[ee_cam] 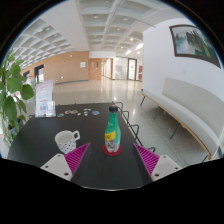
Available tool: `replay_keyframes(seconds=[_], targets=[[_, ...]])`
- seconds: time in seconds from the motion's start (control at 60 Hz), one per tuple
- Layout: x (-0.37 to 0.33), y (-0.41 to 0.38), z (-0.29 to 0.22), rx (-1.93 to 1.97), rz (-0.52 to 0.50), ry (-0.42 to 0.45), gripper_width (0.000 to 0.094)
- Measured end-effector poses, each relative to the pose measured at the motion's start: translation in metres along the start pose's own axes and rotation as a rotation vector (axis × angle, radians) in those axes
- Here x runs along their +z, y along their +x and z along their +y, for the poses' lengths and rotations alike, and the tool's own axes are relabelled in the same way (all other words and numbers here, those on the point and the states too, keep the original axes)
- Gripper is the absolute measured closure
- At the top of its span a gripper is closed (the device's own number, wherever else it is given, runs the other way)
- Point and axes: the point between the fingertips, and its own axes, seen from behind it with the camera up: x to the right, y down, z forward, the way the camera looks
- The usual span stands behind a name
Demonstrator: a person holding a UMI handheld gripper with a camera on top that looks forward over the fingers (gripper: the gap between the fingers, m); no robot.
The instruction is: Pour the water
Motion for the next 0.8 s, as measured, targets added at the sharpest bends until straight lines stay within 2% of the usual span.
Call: replay_keyframes(seconds=[0.167, 0.35, 0.8], targets=[[-0.083, -0.004, -0.01, -0.011, 0.015, 0.037, 0.0077], [-0.143, -0.013, -0.014, -0.023, 0.008, 0.046, 0.0077], [-0.196, -0.036, 0.003, -0.032, -0.045, 0.042, 0.008]])
